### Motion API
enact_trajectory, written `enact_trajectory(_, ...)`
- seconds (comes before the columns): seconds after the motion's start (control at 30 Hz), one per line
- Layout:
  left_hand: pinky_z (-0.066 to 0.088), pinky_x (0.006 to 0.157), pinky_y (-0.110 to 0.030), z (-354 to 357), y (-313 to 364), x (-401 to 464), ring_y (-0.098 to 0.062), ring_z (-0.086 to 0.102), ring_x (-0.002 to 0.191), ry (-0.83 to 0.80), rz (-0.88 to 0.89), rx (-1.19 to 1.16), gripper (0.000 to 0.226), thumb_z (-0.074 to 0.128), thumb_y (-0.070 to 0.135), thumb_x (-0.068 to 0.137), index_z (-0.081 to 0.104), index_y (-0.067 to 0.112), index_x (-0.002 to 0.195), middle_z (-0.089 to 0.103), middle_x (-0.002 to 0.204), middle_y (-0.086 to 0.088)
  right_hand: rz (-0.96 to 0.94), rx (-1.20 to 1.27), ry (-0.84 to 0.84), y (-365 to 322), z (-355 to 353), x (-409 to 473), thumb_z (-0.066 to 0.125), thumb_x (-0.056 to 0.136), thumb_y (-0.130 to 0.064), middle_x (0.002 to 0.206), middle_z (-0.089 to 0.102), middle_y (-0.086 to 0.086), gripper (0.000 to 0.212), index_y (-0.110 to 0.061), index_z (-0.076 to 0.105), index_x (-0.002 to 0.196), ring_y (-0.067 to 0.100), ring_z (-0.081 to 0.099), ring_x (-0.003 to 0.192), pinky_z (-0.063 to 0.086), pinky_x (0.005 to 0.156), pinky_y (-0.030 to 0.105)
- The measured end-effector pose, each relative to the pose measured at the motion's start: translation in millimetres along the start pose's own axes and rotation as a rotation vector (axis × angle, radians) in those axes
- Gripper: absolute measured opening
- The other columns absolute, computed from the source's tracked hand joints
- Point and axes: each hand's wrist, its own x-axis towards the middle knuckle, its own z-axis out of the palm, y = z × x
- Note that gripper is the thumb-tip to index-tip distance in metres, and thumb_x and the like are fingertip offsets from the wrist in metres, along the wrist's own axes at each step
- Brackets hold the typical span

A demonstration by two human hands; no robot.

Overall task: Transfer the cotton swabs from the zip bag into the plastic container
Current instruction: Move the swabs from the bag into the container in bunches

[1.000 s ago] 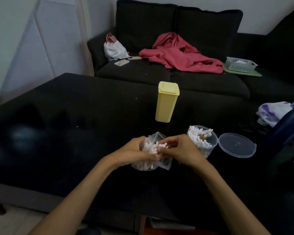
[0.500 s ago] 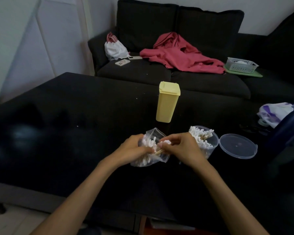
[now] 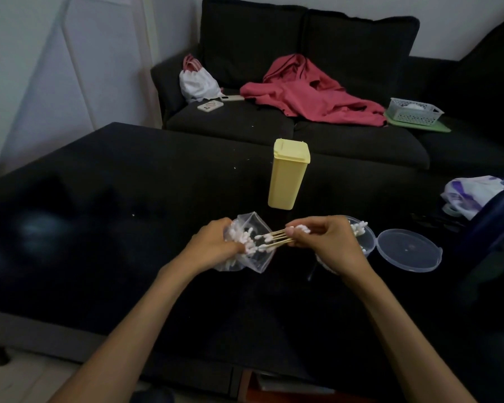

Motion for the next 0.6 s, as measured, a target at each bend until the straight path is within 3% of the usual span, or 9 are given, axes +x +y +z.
enact_trajectory(0.13, 0.051, 0.084, -0.038, -2.0, -1.4, -1.5, -0.018, 0.061, 0.096, 0.084, -0.022, 0.174, 0.036, 0.071, 0.032, 0.080, 0.052, 0.021, 0.109, 0.061, 0.110, 0.000, 0.019, 0.038, -0.006, -1.0, -4.1, -0.8, 0.069, 0.081, -0.006, 0.084, 0.073, 0.011, 0.011, -0.005, 0.072, 0.091, 0.014, 0.070, 0.072, 0.055, 0.067, 0.016)
enact_trajectory(0.23, 0.048, 0.086, -0.035, -1.3, -3.9, -3.3, -0.018, 0.055, 0.111, 0.128, -0.023, 0.260, 0.070, 0.073, 0.043, 0.076, 0.038, 0.022, 0.134, 0.052, 0.129, 0.001, 0.043, 0.075, -0.020, -2.7, -6.6, -1.0, 0.069, 0.081, -0.006, 0.085, 0.073, 0.012, 0.011, -0.006, 0.072, 0.091, 0.015, 0.071, 0.074, 0.056, 0.068, 0.017)
enact_trajectory(0.33, 0.042, 0.098, -0.039, -1.7, -3.1, -2.0, -0.023, 0.041, 0.129, 0.183, -0.005, 0.388, 0.090, 0.066, 0.062, 0.074, 0.031, 0.018, 0.144, 0.037, 0.146, -0.003, 0.064, 0.131, -0.011, -7.5, -11.3, -1.3, 0.068, 0.081, -0.006, 0.081, 0.074, 0.006, 0.013, -0.003, 0.071, 0.094, 0.012, 0.071, 0.073, 0.055, 0.067, 0.015)
enact_trajectory(0.4, 0.037, 0.104, -0.042, -3.9, -2.4, 0.2, -0.024, 0.033, 0.135, 0.205, 0.018, 0.421, 0.083, 0.053, 0.068, 0.080, 0.036, 0.018, 0.144, 0.031, 0.151, -0.001, 0.075, 0.178, -0.003, -11.1, -15.7, -2.1, 0.066, 0.082, -0.004, 0.079, 0.074, 0.003, 0.014, -0.002, 0.070, 0.095, 0.010, 0.071, 0.072, 0.054, 0.065, 0.014)
enact_trajectory(0.5, 0.042, 0.099, -0.042, -5.8, -10.0, 6.3, -0.022, 0.044, 0.126, 0.210, 0.041, 0.344, 0.057, 0.038, 0.059, 0.092, 0.052, 0.022, 0.133, 0.045, 0.142, -0.002, 0.085, 0.197, 0.018, -15.2, -21.6, -4.4, 0.065, 0.083, -0.005, 0.079, 0.073, 0.002, 0.015, -0.003, 0.070, 0.097, 0.006, 0.070, 0.068, 0.053, 0.063, 0.011)
enact_trajectory(0.6, 0.029, 0.110, -0.041, -3.9, -13.8, 7.8, -0.021, 0.030, 0.137, 0.319, 0.048, 0.466, 0.050, 0.031, 0.048, 0.098, 0.044, 0.023, 0.140, 0.036, 0.150, -0.003, 0.103, 0.214, 0.008, -17.0, -24.1, -5.7, 0.065, 0.083, -0.006, 0.076, 0.074, 0.000, 0.013, -0.006, 0.070, 0.095, 0.005, 0.070, 0.069, 0.051, 0.061, 0.010)
